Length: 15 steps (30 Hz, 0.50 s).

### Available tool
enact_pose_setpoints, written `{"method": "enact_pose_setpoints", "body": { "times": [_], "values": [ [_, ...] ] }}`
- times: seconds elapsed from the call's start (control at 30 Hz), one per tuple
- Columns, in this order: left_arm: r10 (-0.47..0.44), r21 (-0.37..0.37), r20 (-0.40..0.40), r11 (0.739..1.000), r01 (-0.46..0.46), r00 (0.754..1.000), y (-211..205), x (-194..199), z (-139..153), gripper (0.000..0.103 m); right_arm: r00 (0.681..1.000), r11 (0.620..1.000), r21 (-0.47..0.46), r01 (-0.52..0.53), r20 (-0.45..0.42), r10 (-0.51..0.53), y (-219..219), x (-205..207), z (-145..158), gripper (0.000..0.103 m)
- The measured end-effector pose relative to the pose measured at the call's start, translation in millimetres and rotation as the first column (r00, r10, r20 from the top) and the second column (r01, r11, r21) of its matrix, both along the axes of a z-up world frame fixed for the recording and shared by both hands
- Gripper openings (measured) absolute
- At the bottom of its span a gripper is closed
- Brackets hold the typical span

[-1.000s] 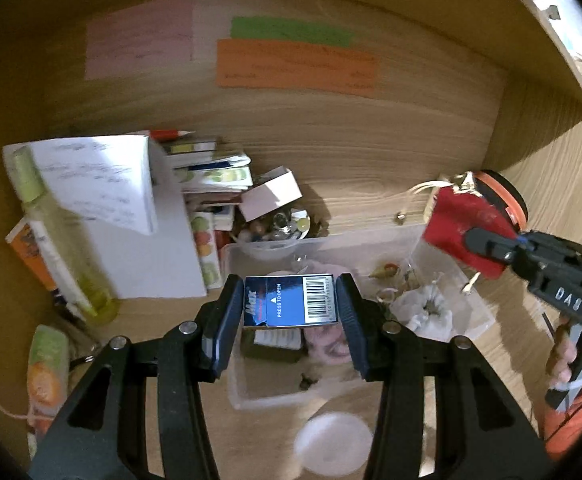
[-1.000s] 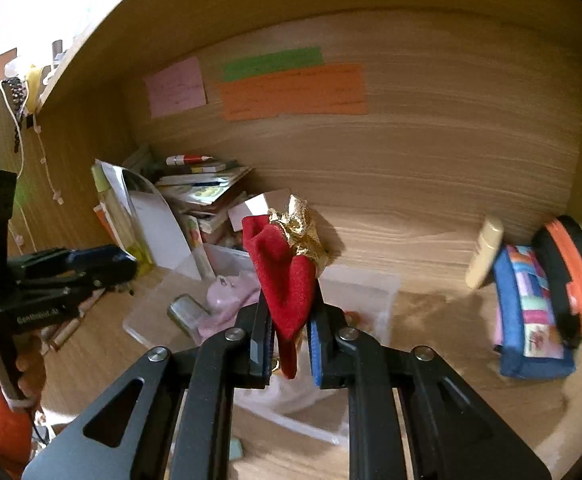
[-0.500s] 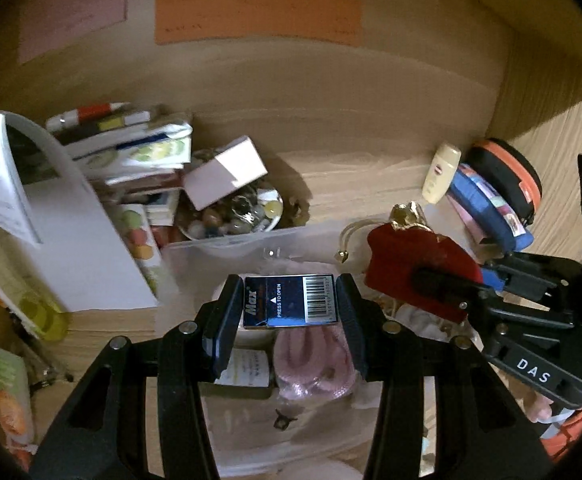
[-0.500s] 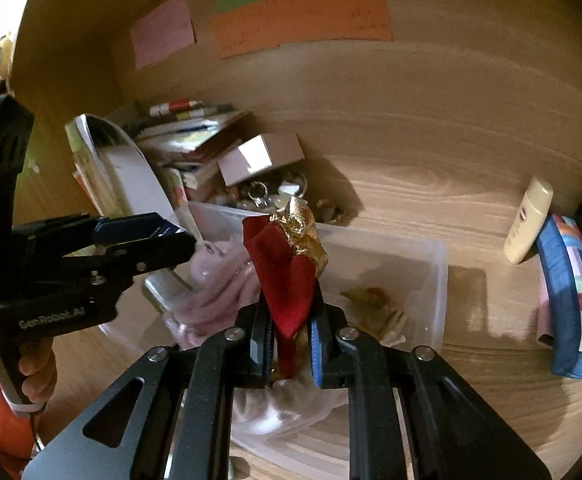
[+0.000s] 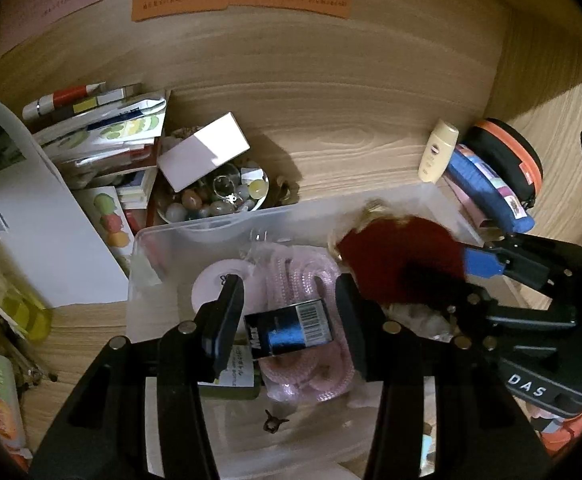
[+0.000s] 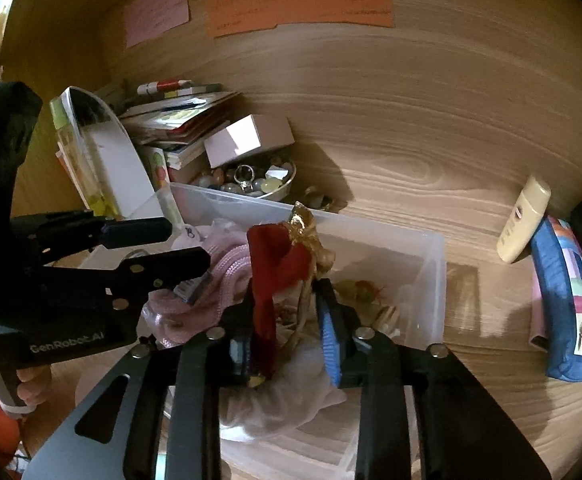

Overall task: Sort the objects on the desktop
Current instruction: 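Carry the card and red pouch over the bin and open both tools, then move the right tool to the beige jar while the left moves to the white container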

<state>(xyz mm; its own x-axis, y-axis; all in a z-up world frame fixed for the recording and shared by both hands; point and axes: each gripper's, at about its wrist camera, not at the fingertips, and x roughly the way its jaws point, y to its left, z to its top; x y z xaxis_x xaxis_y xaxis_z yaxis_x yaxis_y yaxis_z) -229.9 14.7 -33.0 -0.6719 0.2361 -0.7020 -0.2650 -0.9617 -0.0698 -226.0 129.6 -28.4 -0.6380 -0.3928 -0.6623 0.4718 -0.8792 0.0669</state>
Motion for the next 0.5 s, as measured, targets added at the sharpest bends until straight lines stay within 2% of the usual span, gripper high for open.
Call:
{"method": "enact_pose_setpoints", "body": {
  "times": [0.1, 0.17, 0.43, 0.5],
  "values": [
    [0.001, 0.005, -0.009, 1.000, -0.001, 1.000, -1, 4, 7, 0.049, 1.000, 1.000, -0.002, -0.002, 0.000, 0.002, 1, 2, 3, 0.032],
    [0.001, 0.005, -0.021, 1.000, -0.001, 1.000, -2, 8, 13, 0.053, 1.000, 1.000, -0.008, -0.002, -0.009, 0.002, 2, 4, 8, 0.041],
    [0.011, 0.023, -0.072, 1.000, -0.010, 0.997, -12, 35, 42, 0.075, 0.995, 0.999, -0.026, 0.020, -0.095, -0.022, 8, 29, 39, 0.071],
    [0.014, 0.031, -0.088, 0.999, -0.011, 0.996, -16, 46, 49, 0.079, 0.995, 0.999, -0.042, 0.014, -0.099, -0.018, 12, 39, 47, 0.073]
  ]
}}
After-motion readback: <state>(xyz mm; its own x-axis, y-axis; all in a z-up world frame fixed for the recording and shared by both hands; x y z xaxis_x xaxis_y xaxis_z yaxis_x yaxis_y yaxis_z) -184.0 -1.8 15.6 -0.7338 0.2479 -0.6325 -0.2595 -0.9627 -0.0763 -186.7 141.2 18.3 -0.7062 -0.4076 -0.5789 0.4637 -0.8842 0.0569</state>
